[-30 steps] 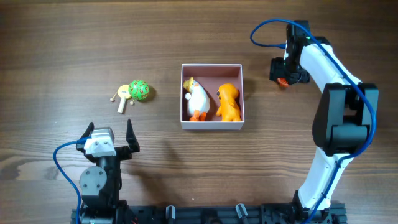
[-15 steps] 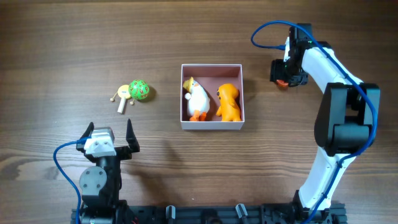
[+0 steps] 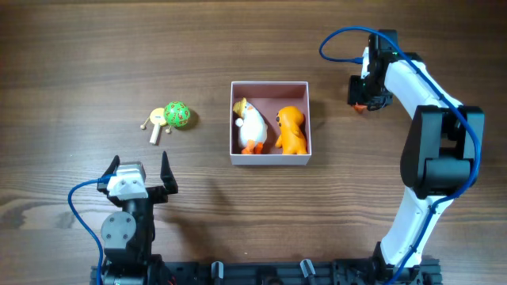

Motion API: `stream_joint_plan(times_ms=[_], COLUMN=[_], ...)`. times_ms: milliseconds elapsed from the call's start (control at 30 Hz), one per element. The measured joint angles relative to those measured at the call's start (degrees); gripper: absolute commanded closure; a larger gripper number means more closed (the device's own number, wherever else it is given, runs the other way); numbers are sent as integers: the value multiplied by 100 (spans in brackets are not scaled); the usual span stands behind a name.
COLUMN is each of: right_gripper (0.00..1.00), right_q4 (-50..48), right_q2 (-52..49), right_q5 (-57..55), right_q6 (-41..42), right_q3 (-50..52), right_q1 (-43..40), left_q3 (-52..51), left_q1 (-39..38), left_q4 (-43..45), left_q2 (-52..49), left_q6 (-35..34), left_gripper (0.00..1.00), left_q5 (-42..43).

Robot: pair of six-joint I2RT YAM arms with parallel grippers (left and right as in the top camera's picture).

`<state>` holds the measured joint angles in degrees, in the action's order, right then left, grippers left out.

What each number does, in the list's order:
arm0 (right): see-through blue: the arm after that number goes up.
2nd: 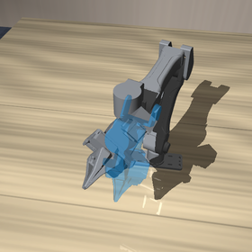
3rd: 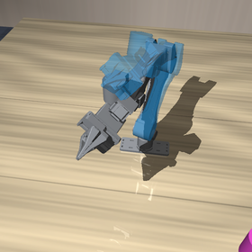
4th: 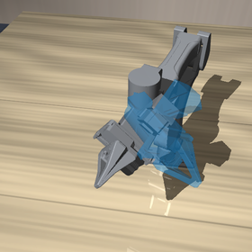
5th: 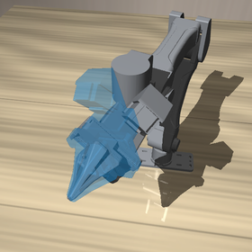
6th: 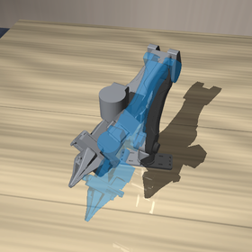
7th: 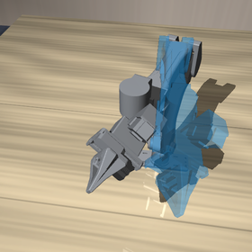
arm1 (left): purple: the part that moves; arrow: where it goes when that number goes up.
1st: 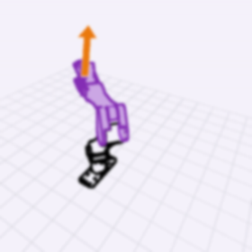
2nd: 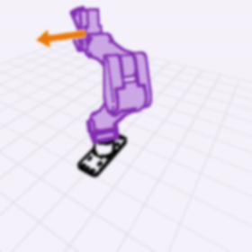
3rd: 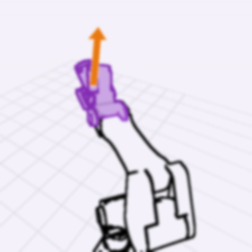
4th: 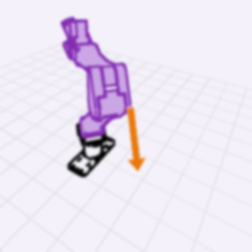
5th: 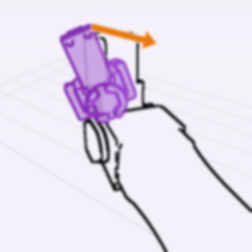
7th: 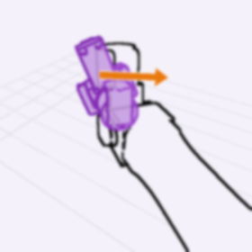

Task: Pack container
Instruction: 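Move the right gripper to the orange mesh ball and grasp it, then place the orange ball into the box and withdraw the right gripper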

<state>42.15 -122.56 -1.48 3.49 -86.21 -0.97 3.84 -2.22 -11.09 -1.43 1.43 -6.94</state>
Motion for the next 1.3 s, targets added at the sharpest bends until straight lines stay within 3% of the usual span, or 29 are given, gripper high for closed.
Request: stream_joint_plan(times_ms=[233, 367, 667, 1000, 1300], right_gripper=[52, 52, 51, 51, 52], right_q4=[179, 306, 570, 212, -192], right_q2=[127, 831, 2260, 2291, 1429], right_q5=[26, 39, 61, 105, -44], right_q6=[0, 0, 9, 181, 444], right_q3=[17, 17, 15, 15, 81], right_q1=[0, 114, 1773, 3355, 3473], left_q3=[0, 2, 2, 0, 0], left_q1=[0, 0, 0, 0, 0], left_q4=[0, 0, 0, 0, 0], left_q2=[0, 0, 0, 0, 0], left_q6=[0, 0, 0, 0, 0], left_gripper=[0, 0, 0, 0, 0], left_q5=[0, -2, 0, 0, 0])
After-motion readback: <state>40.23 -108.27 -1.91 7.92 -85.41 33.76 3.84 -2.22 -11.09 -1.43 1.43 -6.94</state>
